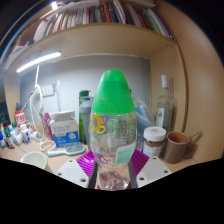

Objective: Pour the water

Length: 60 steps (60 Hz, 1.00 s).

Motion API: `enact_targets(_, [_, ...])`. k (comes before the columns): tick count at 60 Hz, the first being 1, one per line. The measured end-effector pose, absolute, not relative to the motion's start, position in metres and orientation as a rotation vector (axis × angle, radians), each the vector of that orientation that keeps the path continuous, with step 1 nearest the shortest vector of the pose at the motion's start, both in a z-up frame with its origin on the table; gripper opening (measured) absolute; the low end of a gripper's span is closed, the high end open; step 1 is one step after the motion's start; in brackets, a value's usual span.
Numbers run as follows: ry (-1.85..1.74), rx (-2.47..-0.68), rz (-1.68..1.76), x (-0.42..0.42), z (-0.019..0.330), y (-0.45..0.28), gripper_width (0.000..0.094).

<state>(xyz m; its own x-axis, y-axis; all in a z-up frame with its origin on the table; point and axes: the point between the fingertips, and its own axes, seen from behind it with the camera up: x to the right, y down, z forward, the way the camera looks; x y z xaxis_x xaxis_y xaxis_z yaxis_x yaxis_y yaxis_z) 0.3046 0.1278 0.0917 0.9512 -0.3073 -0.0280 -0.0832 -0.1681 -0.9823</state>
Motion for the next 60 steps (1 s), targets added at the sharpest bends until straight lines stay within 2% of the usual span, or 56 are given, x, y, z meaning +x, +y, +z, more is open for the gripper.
enact_targets(2, [0.294,-1.777,-0.208,0.305,0.075,0.126,0.0483])
enact_targets(3, [0.294,-1.798,-0.209,0.305,0.066,0.125,0.0531])
enact_targets(4, [0.294,-1.799,-0.212,0.306,0.063,0.124,0.0497])
enact_targets(12, [0.289,-1.738,-0.221,0.305,0.068,0.125,0.0492])
enact_targets(21, [0.304,-1.766,-0.222,0.307,0.066,0.126,0.0548])
enact_targets(23, [0.314,-1.797,-0.224,0.308,0.062,0.124,0.0592])
enact_targets(27, [0.346,-1.857,-0.224,0.308,0.056,0.111,0.0789])
enact_targets(29, [0.352,-1.862,-0.218,0.305,0.059,0.105,0.0849])
enact_targets(42, [0.336,-1.886,-0.225,0.269,0.098,0.027,0.0843])
enact_targets(60, [0.407,-1.903,-0.171,0.189,0.17,-0.147,0.0839])
